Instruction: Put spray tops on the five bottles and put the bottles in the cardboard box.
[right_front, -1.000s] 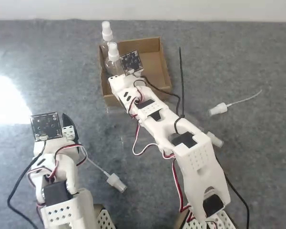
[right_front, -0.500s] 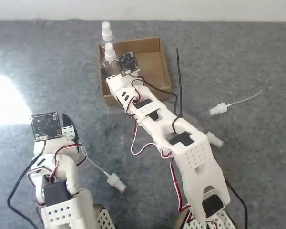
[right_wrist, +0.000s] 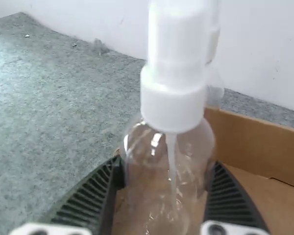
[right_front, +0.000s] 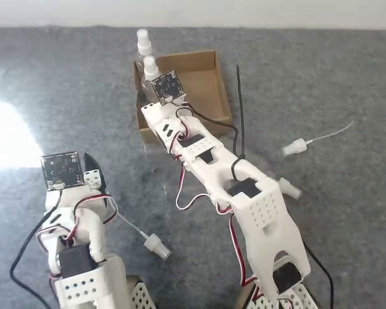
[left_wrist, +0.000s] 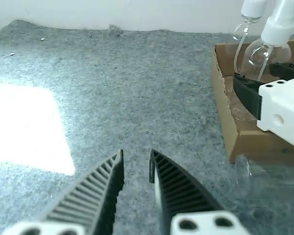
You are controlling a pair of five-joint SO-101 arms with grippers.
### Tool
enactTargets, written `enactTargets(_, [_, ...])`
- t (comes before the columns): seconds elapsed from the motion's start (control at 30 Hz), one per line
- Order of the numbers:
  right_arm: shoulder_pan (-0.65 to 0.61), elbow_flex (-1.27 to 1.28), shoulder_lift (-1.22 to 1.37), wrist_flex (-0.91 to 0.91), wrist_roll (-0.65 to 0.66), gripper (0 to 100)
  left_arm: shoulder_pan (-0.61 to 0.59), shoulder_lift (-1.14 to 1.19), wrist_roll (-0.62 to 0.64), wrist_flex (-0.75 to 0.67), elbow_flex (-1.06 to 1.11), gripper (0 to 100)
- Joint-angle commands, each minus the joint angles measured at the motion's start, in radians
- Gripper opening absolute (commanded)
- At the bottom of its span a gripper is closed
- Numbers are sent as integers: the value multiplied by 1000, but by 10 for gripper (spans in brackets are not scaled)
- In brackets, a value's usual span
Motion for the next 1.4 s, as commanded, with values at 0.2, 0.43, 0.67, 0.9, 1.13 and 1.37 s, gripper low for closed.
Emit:
enactTargets(0.2, [-4,-43,-28,-12,20,206,-5,-15,-9,-28,-38,80])
enactTargets(0.43, [-15,-44,-79,143,14,297,-5,-15,-9,-28,-38,80])
enactTargets(0.67, [-21,-46,-125,226,-55,309,-5,-15,-9,-28,-38,80])
enactTargets(0.9, [-44,-43,-134,229,-57,299,-5,-15,-9,-28,-38,80])
enactTargets(1.13, [-44,-48,-139,229,-54,299,-5,-15,-9,-28,-38,80])
enactTargets(1.37, [-41,5,-220,231,-55,299,-5,-15,-9,-28,-38,80])
